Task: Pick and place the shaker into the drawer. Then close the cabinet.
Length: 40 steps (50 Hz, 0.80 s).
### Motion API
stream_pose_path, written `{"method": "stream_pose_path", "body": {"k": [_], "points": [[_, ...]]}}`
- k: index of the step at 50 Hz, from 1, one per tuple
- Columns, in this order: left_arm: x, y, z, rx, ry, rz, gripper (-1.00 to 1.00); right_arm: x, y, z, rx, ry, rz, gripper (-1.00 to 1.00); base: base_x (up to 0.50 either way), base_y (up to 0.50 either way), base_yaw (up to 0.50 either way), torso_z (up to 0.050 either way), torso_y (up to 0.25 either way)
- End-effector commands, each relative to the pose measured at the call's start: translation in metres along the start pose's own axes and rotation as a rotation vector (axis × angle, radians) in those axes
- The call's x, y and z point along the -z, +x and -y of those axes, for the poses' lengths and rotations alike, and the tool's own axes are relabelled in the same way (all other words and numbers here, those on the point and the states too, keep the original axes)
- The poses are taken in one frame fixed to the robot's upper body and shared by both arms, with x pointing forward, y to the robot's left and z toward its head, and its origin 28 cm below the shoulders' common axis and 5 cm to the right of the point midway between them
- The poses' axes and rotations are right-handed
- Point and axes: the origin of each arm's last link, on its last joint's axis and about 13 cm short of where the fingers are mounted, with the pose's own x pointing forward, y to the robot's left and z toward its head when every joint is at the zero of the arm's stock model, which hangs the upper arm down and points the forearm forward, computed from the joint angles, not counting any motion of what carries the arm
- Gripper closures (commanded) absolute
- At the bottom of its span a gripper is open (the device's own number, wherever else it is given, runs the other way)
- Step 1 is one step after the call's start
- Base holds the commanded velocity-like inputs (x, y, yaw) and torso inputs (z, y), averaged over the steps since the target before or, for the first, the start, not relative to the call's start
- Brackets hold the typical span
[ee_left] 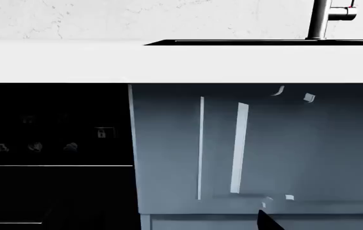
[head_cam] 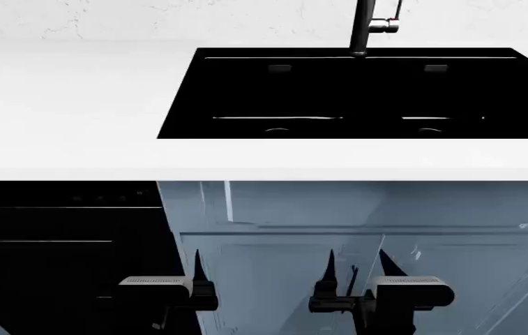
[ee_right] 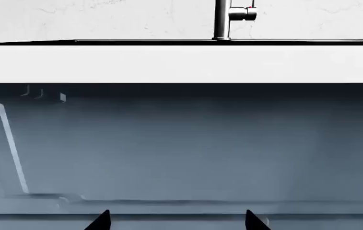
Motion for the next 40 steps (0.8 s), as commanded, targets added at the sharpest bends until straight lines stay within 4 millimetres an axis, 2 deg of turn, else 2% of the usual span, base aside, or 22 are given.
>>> {"method": "stream_pose_path", "body": {"k": [1,21,35,40], "points": [[0.0,0.0,-0.0001,0.0,-0.001,0.0,-1.0,0.0001,-0.0001,-0.0006,0.001,-0.003,0.001,-1.0,0.0,0.0,0.0,0.0,0.0],[0.0004,-0.0001,-0.0003,0.0,-0.005,-0.003,-1.0,0.0,-0.0003,-0.0021,-0.009,-0.036,0.013,-1.0,0.0,0.46,0.0,0.0,0.0],[0.0006,0.0008,-0.0002,-0.002,0.006,-0.015,-1.0,0.0001,0.0003,-0.0016,-0.012,-0.019,-0.005,-1.0,0.0,0.0,0.0,0.0,0.0],[0.0013,0.0015,0.0,-0.018,0.03,-0.025,-1.0,0.0,0.0007,-0.0013,-0.011,-0.017,-0.007,-1.0,0.0,0.0,0.0,0.05,0.018]]}}
